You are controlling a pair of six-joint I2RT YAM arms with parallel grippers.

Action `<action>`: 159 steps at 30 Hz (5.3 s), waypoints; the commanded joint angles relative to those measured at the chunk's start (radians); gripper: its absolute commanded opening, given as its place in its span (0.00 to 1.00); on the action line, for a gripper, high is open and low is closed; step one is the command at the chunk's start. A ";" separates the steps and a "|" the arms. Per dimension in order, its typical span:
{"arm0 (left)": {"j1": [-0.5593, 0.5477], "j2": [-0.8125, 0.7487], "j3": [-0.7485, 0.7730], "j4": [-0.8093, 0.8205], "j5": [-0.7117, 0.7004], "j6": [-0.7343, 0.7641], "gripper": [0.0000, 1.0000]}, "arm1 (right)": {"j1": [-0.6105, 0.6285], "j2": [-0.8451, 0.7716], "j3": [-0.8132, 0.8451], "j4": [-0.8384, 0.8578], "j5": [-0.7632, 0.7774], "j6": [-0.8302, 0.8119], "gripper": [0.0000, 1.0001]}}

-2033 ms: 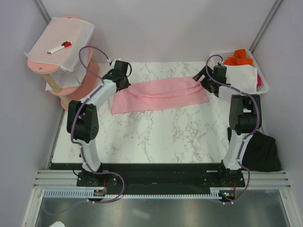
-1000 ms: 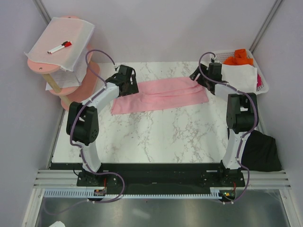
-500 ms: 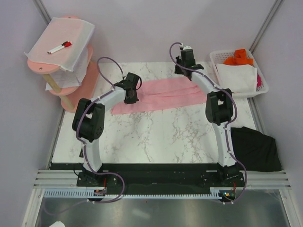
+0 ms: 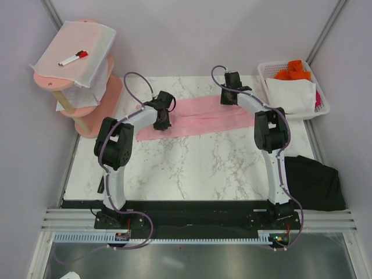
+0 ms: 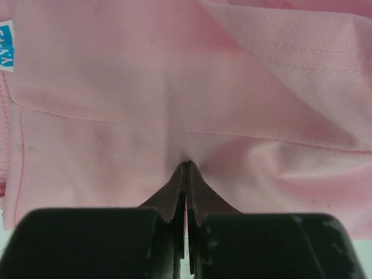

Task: Fold and stack the t-shirts
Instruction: Rotate the tshirt 90 degrees

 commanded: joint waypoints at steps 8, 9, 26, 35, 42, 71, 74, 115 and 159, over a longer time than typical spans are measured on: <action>0.044 0.172 0.228 -0.161 -0.110 0.026 0.02 | 0.039 -0.066 -0.083 -0.274 0.190 0.001 0.00; 0.049 0.195 0.250 -0.172 -0.115 0.031 0.02 | 0.051 -0.077 -0.101 -0.288 0.202 0.003 0.00; 0.076 0.551 0.916 -0.344 0.017 0.163 0.02 | 0.335 -0.416 -0.641 -0.362 -0.030 -0.018 0.00; 0.076 0.095 0.365 0.046 0.221 0.160 0.02 | 0.332 -0.523 -0.499 -0.178 -0.111 -0.012 0.00; 0.032 -0.189 0.036 0.190 0.479 0.036 0.02 | 0.232 -0.425 -0.293 0.014 -0.181 0.034 0.00; -0.223 -0.145 -0.420 0.353 0.576 -0.167 0.02 | 0.187 0.121 0.196 0.133 -0.413 0.045 0.00; -0.223 -0.154 -0.434 0.322 0.542 -0.167 0.02 | 0.186 0.170 0.250 0.079 -0.381 0.048 0.00; -0.226 -0.505 -0.520 0.231 0.412 -0.020 0.02 | 0.028 -0.340 -0.371 0.326 -0.491 0.209 0.00; -0.148 -0.274 -0.558 0.218 0.358 -0.105 0.02 | 0.464 -0.363 -0.365 -0.329 0.104 -0.005 0.00</action>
